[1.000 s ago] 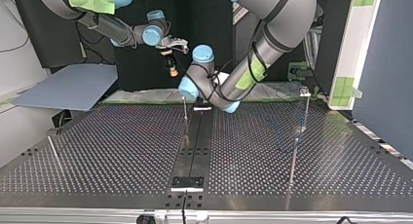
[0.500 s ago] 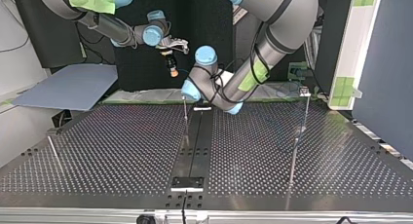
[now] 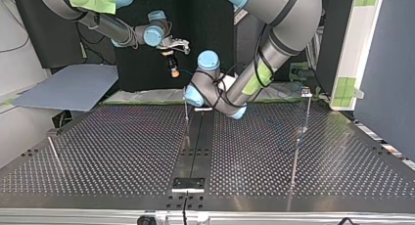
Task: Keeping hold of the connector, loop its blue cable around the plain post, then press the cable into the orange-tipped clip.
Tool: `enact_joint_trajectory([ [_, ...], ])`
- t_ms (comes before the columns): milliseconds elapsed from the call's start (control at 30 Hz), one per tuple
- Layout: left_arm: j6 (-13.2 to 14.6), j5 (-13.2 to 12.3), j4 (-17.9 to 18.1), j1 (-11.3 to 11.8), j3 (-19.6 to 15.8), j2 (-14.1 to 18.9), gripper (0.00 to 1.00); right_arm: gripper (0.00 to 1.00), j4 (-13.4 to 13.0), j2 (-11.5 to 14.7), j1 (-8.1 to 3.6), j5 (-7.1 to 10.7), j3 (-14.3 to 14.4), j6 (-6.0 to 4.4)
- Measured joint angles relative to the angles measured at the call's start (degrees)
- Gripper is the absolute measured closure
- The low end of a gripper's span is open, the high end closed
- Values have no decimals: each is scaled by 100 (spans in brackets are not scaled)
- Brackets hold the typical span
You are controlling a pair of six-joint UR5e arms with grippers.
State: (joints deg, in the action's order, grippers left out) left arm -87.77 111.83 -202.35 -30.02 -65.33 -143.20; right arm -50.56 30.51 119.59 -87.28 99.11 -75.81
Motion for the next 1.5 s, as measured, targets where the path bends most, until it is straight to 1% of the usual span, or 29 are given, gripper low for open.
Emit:
enact_joint_trajectory([
  [100,-96,-88,141,32,10,-7,1,100,5,-1,1,1,1,2],
  [233,-157,-67,191,63,12,-93,1,100,2,0,1,1,1,3],
  [433,-164,-50,180,69,13,-317,1,100,-16,-2,-1,2,0,3],
  [700,-174,-10,192,88,11,-378,1,100,-24,-2,-2,3,-1,3],
  [800,-162,16,211,85,8,-456,1,100,-19,0,-2,3,0,3],
  [1067,-128,-81,471,86,39,-848,1,100,-20,-1,1,3,0,4],
  [1233,-23,-138,629,70,70,-1087,1,100,-26,-2,1,3,-1,3],
  [1500,12,-189,868,67,78,-1149,1,100,-34,-1,-1,5,0,3],
])
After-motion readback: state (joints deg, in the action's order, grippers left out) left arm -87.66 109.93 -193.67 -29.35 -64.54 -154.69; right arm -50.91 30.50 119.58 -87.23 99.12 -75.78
